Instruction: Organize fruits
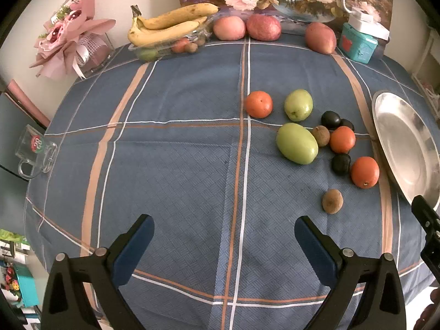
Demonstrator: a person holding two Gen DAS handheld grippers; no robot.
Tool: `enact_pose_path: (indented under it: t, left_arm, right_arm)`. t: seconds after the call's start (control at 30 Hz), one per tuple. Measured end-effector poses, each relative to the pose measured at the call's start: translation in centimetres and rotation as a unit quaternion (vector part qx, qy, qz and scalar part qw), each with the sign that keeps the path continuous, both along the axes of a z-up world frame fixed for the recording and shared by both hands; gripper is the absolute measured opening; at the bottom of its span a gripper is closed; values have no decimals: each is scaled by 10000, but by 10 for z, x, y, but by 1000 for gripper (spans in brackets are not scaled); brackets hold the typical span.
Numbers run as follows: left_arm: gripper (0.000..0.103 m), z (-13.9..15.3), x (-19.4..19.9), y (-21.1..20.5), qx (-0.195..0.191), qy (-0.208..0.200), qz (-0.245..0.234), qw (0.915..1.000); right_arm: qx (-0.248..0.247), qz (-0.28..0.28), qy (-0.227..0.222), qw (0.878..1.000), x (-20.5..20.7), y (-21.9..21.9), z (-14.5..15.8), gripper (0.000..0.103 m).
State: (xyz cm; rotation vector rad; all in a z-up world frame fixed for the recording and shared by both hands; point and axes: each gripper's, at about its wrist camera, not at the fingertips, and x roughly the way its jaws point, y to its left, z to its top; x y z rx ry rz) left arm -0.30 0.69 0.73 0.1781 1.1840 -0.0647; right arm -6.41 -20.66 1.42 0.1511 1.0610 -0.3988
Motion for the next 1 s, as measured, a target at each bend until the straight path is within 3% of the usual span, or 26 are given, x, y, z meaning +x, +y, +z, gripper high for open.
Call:
enact_pose_path:
  t: [1.0]
  left_arm:
    - [103,0,-3,-1,-146,-51,-61,9999]
  right_arm:
    - [93,24,32,9999,2,0,-4,99]
